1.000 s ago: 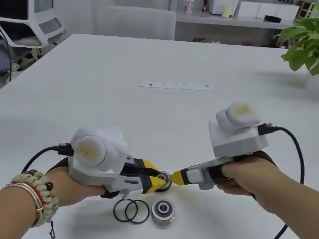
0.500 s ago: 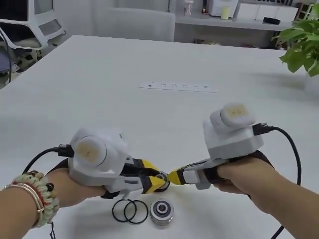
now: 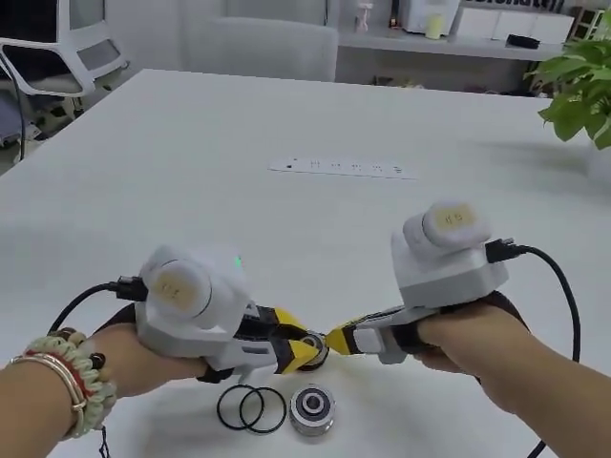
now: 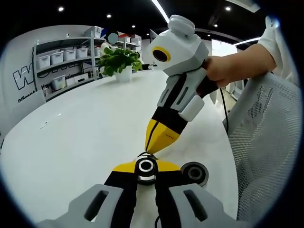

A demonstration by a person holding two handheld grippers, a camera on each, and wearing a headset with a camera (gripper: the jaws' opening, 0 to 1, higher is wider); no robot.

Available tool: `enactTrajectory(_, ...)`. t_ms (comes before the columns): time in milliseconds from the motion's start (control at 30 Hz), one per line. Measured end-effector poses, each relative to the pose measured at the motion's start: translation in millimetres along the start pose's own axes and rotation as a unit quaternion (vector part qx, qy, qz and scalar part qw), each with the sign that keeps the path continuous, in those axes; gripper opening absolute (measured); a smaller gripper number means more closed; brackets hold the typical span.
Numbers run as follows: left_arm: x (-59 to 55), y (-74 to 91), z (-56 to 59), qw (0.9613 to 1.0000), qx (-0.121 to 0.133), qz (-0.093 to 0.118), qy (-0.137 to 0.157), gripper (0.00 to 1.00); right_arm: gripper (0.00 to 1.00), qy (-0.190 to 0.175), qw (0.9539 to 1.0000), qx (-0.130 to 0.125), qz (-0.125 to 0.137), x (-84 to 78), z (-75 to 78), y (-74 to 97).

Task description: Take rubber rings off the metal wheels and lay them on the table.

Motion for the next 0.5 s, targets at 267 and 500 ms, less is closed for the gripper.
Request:
enactTrajectory(267,-1.2,1.9,-0.1,1.0,-0.009,-0.003,0.0,0.07,0.0,-0.01,0.9999,0.003,0.006,-2.0,3.2,0.6)
enactTrajectory(500,-0.4,2.4,0.3,0.9999,-0.012,-0.007,-0.005,0.07,0.0,-0.014,0.9998,0.006,0.008,-2.8,3.5,0.9)
Point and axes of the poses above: the centre of the closed fingertips' face, and the gripper's own axes: y roughly backward along the fingers, z roughly to its right, x roughly out of its top, the point moved 5 cm from there along y, roughly backward along the fingers, and after that the axes turned 15 degrees about x, right-handed, at the moved point
